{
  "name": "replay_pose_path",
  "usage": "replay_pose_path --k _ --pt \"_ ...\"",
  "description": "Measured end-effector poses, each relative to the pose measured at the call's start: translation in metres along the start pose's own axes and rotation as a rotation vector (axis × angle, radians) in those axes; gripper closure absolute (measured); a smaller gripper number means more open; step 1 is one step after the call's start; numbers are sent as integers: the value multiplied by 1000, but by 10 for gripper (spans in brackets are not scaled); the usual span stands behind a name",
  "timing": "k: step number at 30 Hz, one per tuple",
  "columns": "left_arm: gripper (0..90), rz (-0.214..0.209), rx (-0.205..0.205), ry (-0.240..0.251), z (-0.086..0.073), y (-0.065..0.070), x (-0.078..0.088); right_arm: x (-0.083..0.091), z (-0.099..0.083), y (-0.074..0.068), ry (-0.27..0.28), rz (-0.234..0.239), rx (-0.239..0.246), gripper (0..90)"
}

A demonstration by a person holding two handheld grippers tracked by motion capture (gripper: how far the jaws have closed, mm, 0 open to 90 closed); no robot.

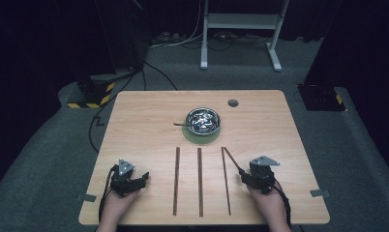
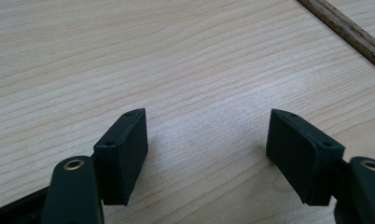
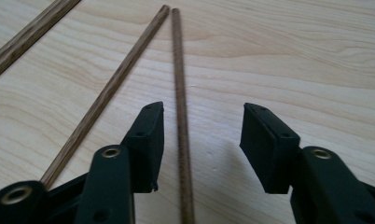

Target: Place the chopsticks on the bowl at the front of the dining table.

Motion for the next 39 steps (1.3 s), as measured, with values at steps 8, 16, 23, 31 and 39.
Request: replay_pose_path --k 8,16,23,31,39 --pt "292 -2 2 0 0 0 0 -5 9 -10 -43 0 77 702" --pt "293 -9 9 5 1 0 0 -13 18 -9 -111 0 59 735" --pt "294 -16 13 7 1 0 0 -14 16 -9 -146 -10 55 770" --pt "295 -16 14 8 1 0 0 -12 10 -11 -190 10 88 767" --pt "295 -16 12 7 1 0 0 -14 12 -10 -197 36 96 762"
Point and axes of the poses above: each handheld gripper's, and its own axes: x roughly backward along the jaws, z roughly out of its top, y roughly to its right, the point moved 8 cm from there along -x, roughly forward along the jaws, and after that the axes turned 3 degrees about -y, right-handed, at the moved point
